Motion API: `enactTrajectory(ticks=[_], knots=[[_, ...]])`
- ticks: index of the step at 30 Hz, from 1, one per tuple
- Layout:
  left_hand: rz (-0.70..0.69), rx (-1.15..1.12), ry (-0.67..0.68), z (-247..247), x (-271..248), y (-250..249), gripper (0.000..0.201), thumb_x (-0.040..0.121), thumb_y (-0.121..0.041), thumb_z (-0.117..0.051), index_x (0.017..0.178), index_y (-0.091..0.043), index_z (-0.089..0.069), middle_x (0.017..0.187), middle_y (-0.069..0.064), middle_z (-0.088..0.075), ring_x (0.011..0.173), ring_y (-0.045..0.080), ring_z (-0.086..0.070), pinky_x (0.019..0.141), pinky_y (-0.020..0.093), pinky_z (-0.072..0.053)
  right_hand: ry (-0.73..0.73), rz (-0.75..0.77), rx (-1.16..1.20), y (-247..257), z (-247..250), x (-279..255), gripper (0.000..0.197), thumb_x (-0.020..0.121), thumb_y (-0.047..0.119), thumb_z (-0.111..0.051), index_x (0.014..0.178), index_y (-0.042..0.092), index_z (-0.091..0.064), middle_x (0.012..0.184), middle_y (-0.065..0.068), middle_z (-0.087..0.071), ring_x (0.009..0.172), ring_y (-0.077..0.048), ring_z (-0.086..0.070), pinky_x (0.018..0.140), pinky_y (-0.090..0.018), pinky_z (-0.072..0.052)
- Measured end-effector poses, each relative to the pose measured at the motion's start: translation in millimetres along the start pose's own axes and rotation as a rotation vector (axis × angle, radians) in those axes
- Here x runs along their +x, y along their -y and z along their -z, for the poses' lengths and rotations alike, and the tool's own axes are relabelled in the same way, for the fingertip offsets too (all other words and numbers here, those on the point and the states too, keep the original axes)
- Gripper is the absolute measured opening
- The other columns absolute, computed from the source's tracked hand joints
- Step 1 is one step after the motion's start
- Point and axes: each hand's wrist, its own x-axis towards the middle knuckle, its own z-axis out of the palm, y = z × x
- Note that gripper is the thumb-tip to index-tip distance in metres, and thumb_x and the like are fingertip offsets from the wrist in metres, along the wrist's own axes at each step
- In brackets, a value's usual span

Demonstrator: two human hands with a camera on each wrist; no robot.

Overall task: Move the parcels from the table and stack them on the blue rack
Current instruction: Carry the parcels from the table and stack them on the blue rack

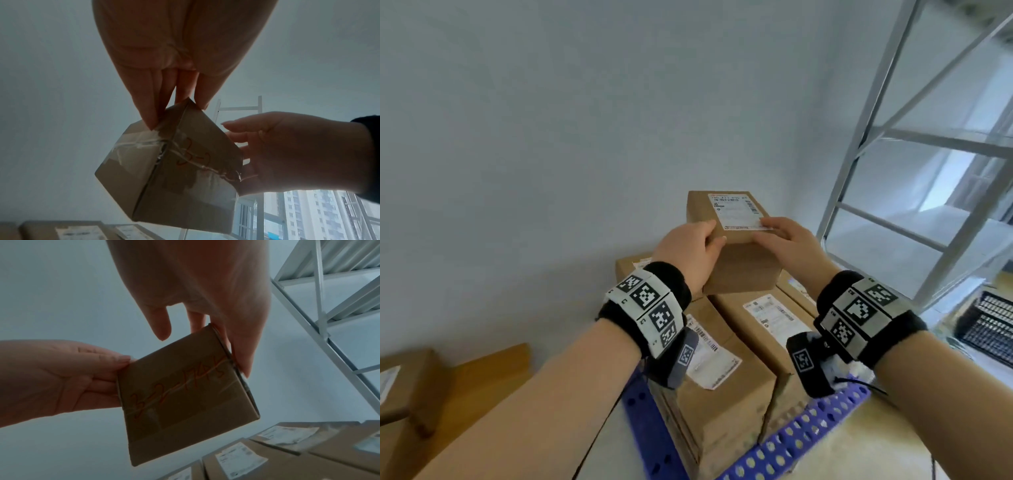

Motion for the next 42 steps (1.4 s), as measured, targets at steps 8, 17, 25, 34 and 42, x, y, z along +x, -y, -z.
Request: enactTrajectory(ticks=[8,17,25,34,42], knots=[[0.050,0.008,0.062,-54,91,-11,0.035,0.097,-0.032,-0.046,0.122,-0.010,-0.057,0.121,0.005,-0.061,0.109,0.022,-0.056,0.091,0.030,-0.042,0.017,-0.006,-0.057,-48,35,98,0.033,0.094,0.025,-0.052,0.126,0.020,-0.055,0.124,0.002,-0.052,0.101,-0.013,-0.048,0.067,-0.017,-0.040],[0.273,0.107,0.074,-131,161,-30,0.041,0.093,-0.036,-0.051,0.129,-0.016,-0.052,0.124,0.003,-0.058,0.111,0.020,-0.054,0.092,0.030,-0.042,0.286,0.008,-0.094,-116,70,206,0.044,0.091,0.018,-0.058,0.134,0.016,-0.046,0.131,-0.008,-0.051,0.109,-0.023,-0.053,0.089,-0.036,-0.050],[0.457,0.188,0.101,-166,178,-57,0.050,0.091,-0.038,-0.055,0.137,-0.018,-0.045,0.131,0.002,-0.054,0.116,0.018,-0.053,0.097,0.029,-0.040,0.536,0.082,-0.148,-154,87,242,0.055,0.088,0.018,-0.061,0.138,0.014,-0.039,0.135,-0.013,-0.049,0.110,-0.027,-0.054,0.083,-0.033,-0.049],[0.500,0.268,0.091,-175,181,-63,0.053,0.090,-0.040,-0.056,0.137,-0.018,-0.045,0.130,0.002,-0.055,0.115,0.018,-0.053,0.097,0.030,-0.042,0.551,0.087,-0.137,-163,92,241,0.059,0.089,0.024,-0.060,0.141,0.011,-0.035,0.138,-0.010,-0.046,0.115,-0.024,-0.052,0.095,-0.038,-0.048],[0.467,0.276,0.098,-176,182,-66,0.052,0.092,-0.038,-0.054,0.138,-0.016,-0.043,0.131,0.004,-0.054,0.116,0.019,-0.053,0.096,0.030,-0.041,0.532,0.095,-0.196,-160,93,241,0.057,0.091,0.027,-0.058,0.141,0.012,-0.037,0.141,-0.009,-0.044,0.119,-0.025,-0.049,0.096,-0.036,-0.047]])
